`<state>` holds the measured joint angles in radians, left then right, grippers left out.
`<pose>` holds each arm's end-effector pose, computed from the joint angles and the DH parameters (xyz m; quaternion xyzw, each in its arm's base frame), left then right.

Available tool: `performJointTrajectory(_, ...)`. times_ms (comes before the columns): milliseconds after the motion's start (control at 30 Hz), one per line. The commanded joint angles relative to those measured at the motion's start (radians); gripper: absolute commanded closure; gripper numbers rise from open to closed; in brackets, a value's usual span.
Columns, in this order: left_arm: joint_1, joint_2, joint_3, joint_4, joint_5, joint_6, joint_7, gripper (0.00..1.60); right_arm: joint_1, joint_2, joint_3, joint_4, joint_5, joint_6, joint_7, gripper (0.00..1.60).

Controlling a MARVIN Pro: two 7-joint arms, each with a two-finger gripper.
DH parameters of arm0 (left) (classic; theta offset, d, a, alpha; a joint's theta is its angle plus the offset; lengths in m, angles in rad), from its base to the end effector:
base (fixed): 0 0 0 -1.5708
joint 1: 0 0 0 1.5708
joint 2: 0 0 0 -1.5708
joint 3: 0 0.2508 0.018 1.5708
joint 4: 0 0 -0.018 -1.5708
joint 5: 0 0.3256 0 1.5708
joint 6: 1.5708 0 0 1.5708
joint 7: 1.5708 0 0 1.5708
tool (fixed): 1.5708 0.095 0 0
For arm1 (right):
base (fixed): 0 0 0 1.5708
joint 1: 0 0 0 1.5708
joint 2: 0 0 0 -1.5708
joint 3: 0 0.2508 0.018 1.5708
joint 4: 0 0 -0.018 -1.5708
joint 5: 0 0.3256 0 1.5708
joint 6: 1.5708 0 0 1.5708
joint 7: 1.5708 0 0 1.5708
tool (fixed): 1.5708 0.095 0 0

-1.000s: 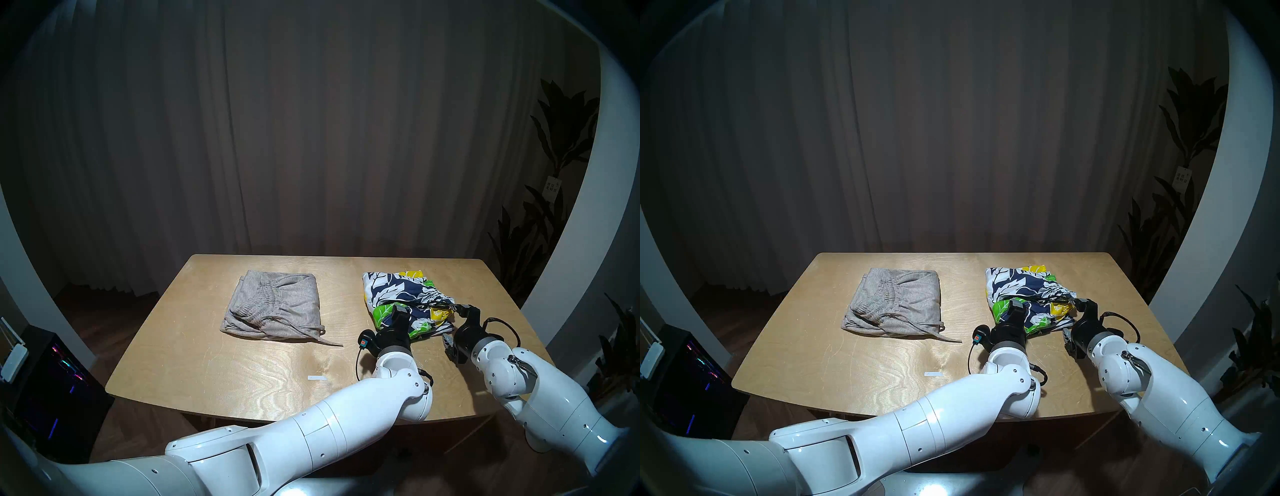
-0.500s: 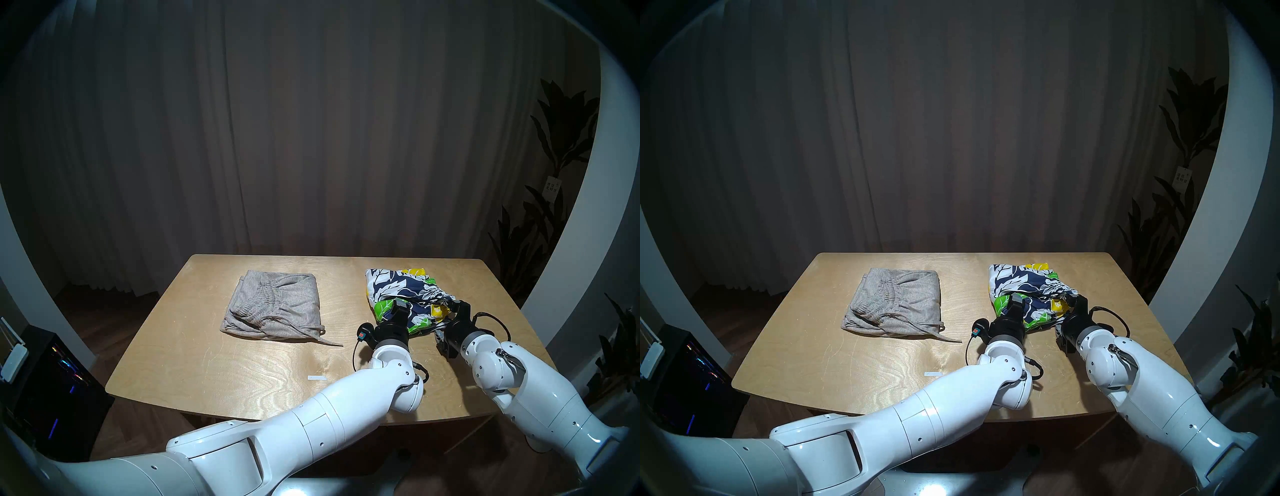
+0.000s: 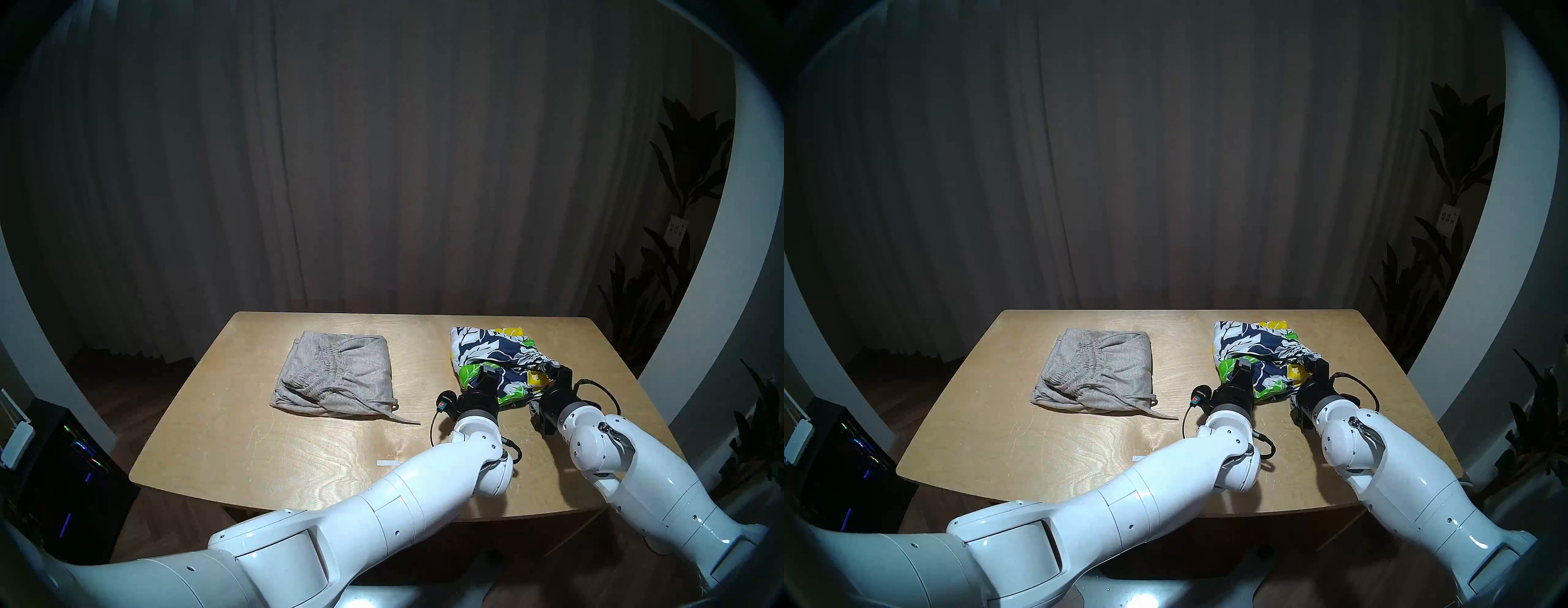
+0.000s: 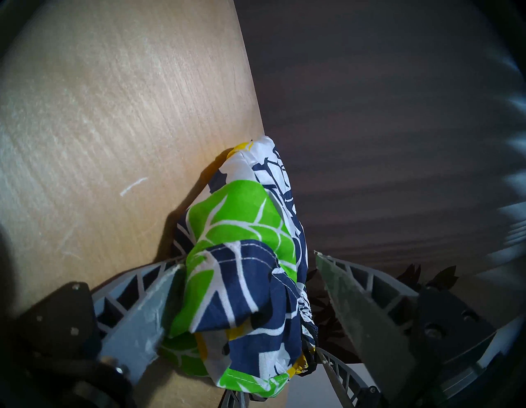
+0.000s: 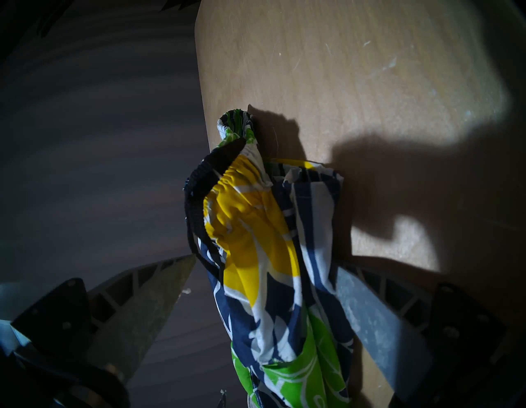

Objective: Fold pants twice and stack them

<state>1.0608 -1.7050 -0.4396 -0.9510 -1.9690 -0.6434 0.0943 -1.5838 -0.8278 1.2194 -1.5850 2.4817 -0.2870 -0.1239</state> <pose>0.3919 -0.3333 -0.3341 0.6838 0.4137 0.3937 0.4542 0.4064 -0.0917 -0.3164 -0.5492 0.6298 -0.3617 0.4134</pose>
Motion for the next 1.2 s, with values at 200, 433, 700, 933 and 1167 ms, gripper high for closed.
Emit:
performJointTrajectory(200, 0.007, -0.004, -0.004, 0.114, -0.024, 0.046, 0.016, 0.94, 0.025, -0.043, -0.023, 0.033, 0.001, -0.016, 0.004, 0.48)
performJointTrajectory(433, 0.007, -0.005, -0.009, 0.124, -0.027, 0.049, 0.013, 1.23, 0.029, -0.049, -0.029, 0.034, 0.003, -0.030, 0.003, 0.87)
performJointTrajectory(700, 0.008, -0.002, -0.011, 0.123, -0.028, 0.053, 0.013, 1.60, 0.032, -0.055, -0.032, 0.036, 0.007, -0.046, 0.010, 1.22)
performJointTrajectory(933, 0.017, 0.017, -0.020, 0.094, -0.031, 0.051, 0.002, 1.60, 0.031, -0.060, -0.030, 0.020, 0.013, -0.061, 0.020, 1.60)
performJointTrajectory(1167, 0.028, 0.054, -0.038, 0.018, -0.039, 0.056, -0.019, 1.60, 0.018, -0.057, -0.011, -0.042, 0.030, -0.077, 0.051, 1.60)
